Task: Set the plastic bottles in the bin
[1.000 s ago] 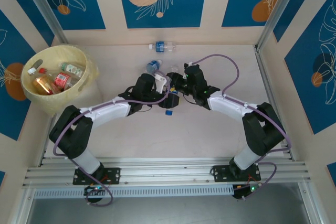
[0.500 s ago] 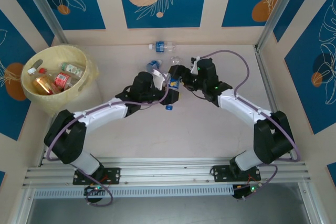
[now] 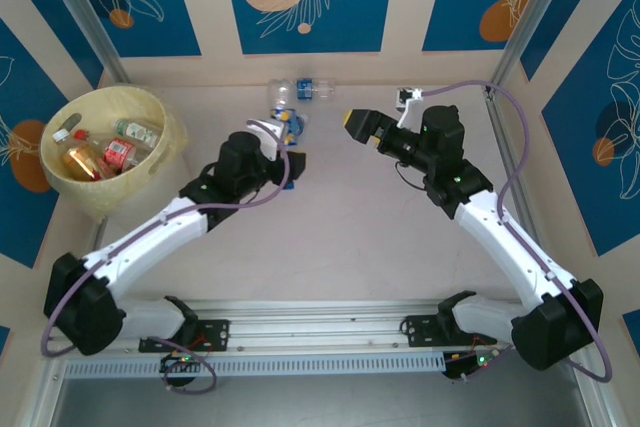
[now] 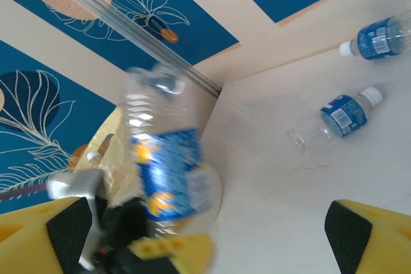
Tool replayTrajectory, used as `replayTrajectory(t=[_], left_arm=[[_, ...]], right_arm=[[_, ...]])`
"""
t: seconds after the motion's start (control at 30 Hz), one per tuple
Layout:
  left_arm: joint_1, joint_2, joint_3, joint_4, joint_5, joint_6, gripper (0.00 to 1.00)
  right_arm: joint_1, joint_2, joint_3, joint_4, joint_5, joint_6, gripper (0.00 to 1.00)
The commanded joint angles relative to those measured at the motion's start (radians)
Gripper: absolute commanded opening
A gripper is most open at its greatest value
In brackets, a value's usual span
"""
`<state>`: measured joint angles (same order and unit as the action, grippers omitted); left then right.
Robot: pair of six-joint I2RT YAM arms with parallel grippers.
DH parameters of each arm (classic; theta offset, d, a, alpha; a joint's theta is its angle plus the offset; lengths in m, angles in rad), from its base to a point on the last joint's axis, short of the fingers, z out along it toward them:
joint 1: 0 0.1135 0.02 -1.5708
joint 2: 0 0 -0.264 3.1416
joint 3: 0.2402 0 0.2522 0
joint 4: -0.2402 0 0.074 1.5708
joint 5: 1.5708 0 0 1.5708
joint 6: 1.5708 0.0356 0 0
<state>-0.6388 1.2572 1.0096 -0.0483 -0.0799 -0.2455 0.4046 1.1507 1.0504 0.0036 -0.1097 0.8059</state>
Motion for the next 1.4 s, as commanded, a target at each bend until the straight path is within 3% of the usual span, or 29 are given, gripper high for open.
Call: replayTrajectory(t=[0.0, 0.17, 0.43, 0.63, 0.73, 0.97, 1.13, 1.23, 1.33, 1.37], left_arm=[[0.044, -0.077, 0.082, -0.07, -0.174, 0.058, 0.5], [0.156, -0.114, 0.157, -0.116, -0.198, 0.061, 0.5], [0.318, -0.158, 0.277, -0.17, -0.219, 0.112, 0.5], [0.429, -0.185, 0.292, -0.176, -0.408, 0.141, 0.51], [0.497, -0.188, 0.265, -0.135, -0.445, 0.147, 0.51], [0.663, -0.162, 0.245, -0.185, -0.411, 0.009, 0.51], [0.677, -0.137, 0.206, -0.279, -0.374, -0.144, 0.53], [0.677, -0.095, 0.233, -0.353, -0.393, -0.194, 0.7], [0.677, -0.075, 0.294, -0.416, -0.361, -0.204, 0.99], [0.677, -0.078, 0.309, -0.425, -0.351, -0.205, 1.0]], right_arm=[[-0.008, -0.04, -0.051, -0.024, 0.083, -0.034, 0.99], [-0.01, -0.097, -0.135, 0.032, 0.213, 0.002, 1.0], [-0.012, -0.11, -0.147, -0.001, 0.231, -0.001, 1.0], [-0.015, -0.088, -0.142, -0.01, 0.223, 0.001, 1.0], [-0.018, -0.072, -0.132, -0.008, 0.213, 0.0, 1.0], [-0.019, -0.044, -0.108, -0.017, 0.177, 0.011, 1.0], [-0.019, -0.034, -0.111, -0.01, 0.174, 0.025, 1.0], [-0.018, -0.023, -0.103, -0.01, 0.162, 0.03, 1.0], [-0.019, -0.012, -0.086, -0.024, 0.149, 0.025, 0.99], [-0.019, -0.008, -0.082, -0.028, 0.147, 0.024, 1.0]])
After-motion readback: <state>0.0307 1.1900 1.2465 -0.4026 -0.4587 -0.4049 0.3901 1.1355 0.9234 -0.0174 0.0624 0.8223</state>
